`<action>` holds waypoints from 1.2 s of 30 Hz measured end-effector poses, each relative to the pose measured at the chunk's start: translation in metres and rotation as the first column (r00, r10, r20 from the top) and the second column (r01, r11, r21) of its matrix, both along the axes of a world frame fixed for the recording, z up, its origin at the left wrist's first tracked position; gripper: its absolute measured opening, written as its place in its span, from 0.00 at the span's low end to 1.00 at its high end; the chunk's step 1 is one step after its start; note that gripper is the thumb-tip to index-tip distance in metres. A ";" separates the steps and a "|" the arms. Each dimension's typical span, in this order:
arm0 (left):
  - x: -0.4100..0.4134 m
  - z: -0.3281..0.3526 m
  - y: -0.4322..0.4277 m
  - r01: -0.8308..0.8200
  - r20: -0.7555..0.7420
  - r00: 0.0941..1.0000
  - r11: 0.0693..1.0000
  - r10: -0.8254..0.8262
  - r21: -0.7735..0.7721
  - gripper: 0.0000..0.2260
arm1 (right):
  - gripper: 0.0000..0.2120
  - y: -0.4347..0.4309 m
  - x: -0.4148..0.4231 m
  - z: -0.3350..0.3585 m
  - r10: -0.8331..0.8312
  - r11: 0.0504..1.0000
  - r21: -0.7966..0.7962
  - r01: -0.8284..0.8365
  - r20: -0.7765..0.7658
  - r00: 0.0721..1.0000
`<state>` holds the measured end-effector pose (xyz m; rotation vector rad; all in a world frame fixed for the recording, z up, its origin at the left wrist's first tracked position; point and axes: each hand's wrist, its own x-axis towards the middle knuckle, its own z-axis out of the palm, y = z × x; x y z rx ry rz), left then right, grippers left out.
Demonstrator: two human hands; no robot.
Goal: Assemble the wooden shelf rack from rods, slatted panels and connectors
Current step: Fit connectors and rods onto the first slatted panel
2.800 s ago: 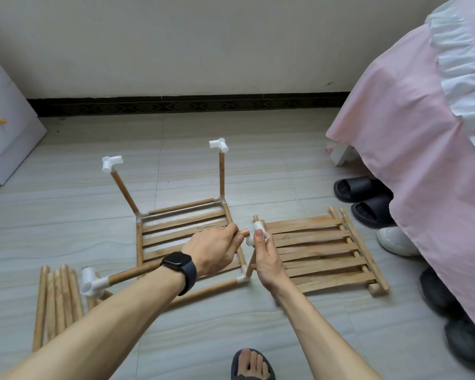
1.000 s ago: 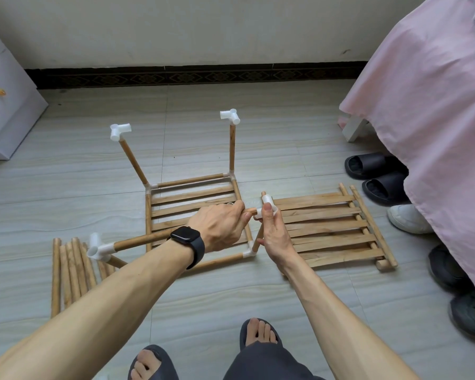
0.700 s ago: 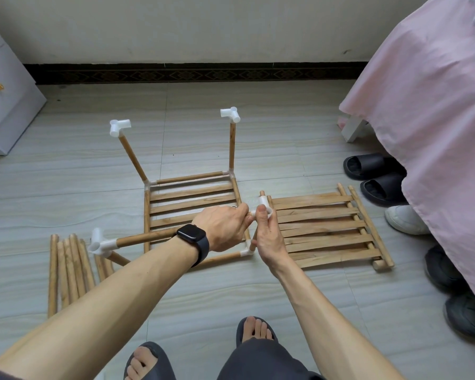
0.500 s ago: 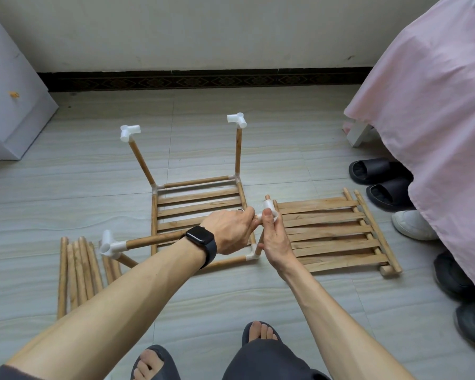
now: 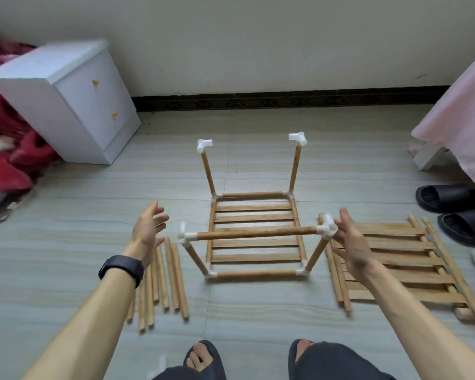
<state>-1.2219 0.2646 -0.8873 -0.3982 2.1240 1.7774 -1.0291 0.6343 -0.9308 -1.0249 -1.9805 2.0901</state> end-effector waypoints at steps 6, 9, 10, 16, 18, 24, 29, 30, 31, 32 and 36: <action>0.017 -0.022 -0.001 0.072 0.100 0.992 0.997 -0.074 0.023 0.19 | 0.32 0.022 -0.021 0.016 -0.031 0.998 -0.060 0.032 0.030 0.999; 0.018 -0.027 0.012 0.060 0.090 0.994 0.997 -0.065 0.054 0.18 | 0.33 0.019 -0.030 0.017 -0.099 0.982 -0.157 0.104 0.037 0.994; 0.018 -0.028 0.018 0.054 0.085 0.995 0.996 -0.060 0.065 0.18 | 0.34 0.014 -0.032 0.017 -0.117 0.977 -0.174 0.122 0.038 0.992; 0.029 -0.046 0.044 0.039 0.030 0.999 0.995 -0.042 0.095 0.23 | 0.32 -0.021 -0.043 -0.002 -0.130 0.991 0.000 0.130 0.048 0.990; 0.029 -0.045 0.042 0.058 0.025 0.998 0.995 -0.060 0.076 0.23 | 0.30 -0.017 -0.044 -0.004 -0.123 0.992 0.038 0.121 0.062 0.990; 0.040 -0.041 0.045 0.123 -0.012 0.992 0.990 -0.124 -0.066 0.21 | 0.32 -0.009 -0.061 0.002 -0.285 0.919 0.330 0.214 0.184 0.941; 0.058 -0.026 0.054 0.073 0.013 0.997 0.990 -0.072 -0.122 0.23 | 0.46 -0.064 -0.042 0.008 -0.579 0.816 0.137 0.562 0.200 0.791; 0.062 -0.023 0.056 0.091 0.039 0.995 0.989 -0.086 -0.119 0.23 | 0.46 -0.083 -0.032 0.006 -0.493 0.862 -0.021 0.506 0.193 0.848; 0.067 -0.021 0.058 0.142 0.069 0.989 0.981 -0.134 -0.130 0.23 | 0.42 -0.104 -0.023 0.004 -0.366 0.896 -0.208 0.392 0.154 0.918; 0.074 -0.020 0.061 0.219 0.096 0.974 0.964 -0.206 -0.152 0.24 | 0.37 -0.123 -0.016 0.002 -0.229 0.899 -0.362 0.247 0.093 0.969; 0.097 -0.018 0.064 0.498 0.149 0.867 0.827 -0.476 -0.260 0.26 | 0.21 -0.163 -0.023 0.005 -0.044 0.909 -0.418 -0.008 -0.115 0.992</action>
